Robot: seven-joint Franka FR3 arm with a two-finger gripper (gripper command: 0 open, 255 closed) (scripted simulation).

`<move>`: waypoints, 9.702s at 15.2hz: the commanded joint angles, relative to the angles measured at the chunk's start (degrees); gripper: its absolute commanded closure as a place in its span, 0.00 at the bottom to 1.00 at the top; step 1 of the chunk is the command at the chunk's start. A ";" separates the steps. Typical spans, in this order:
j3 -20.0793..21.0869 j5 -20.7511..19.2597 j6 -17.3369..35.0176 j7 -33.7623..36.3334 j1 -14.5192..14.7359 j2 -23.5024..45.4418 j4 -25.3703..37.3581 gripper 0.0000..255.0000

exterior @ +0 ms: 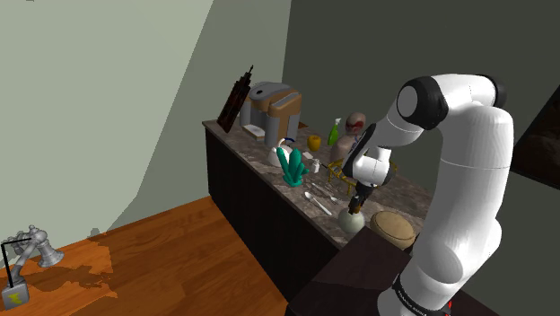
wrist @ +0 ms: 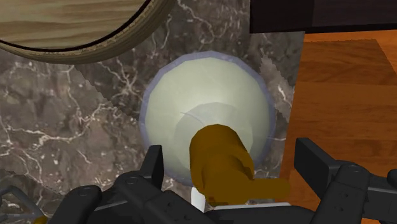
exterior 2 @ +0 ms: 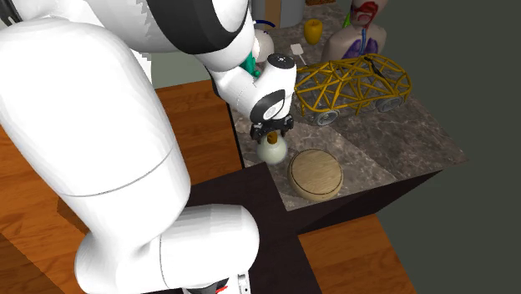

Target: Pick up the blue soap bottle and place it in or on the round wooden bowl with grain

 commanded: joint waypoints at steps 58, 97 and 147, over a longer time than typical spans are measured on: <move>-20.84 -44.84 -36.35 9.21 -6.92 -39.62 5.36 1.00; -26.25 -40.20 -12.29 9.62 -4.45 -27.62 -7.57 1.00; -21.86 -35.37 -25.49 10.92 -3.12 -21.80 3.91 1.00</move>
